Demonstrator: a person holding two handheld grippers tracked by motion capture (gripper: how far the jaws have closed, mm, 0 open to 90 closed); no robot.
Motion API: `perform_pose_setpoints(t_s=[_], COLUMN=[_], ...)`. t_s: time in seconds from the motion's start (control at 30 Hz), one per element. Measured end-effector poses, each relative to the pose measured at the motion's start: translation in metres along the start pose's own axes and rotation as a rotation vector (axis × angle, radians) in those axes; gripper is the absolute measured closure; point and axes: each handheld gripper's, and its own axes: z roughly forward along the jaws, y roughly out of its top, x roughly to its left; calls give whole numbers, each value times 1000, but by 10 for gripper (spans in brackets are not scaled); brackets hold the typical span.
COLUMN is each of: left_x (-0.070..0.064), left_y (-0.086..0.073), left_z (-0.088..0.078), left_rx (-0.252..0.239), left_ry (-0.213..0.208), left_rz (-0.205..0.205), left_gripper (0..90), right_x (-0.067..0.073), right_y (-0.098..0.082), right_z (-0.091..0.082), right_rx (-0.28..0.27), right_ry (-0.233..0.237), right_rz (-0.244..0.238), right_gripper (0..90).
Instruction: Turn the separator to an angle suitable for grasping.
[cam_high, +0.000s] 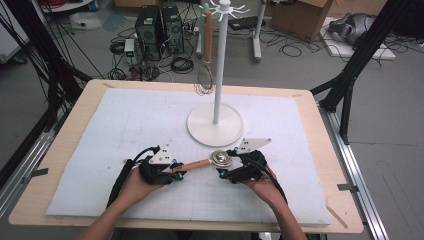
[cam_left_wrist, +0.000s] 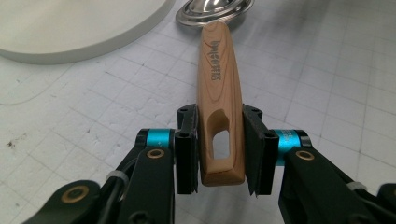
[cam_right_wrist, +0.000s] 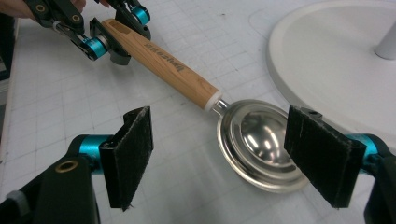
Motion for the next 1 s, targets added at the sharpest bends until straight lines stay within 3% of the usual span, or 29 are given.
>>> perform_pose_setpoints(t_s=[1.0], left_x=[-5], left_y=[1], left_z=[-17], left_rx=[-23], left_ry=[-5], left_rz=[-7], left_gripper=[687], right_x=[9], right_y=[23], right_z=[30], right_rx=[57], right_ry=[83], right_rz=[-67], right_gripper=[243])
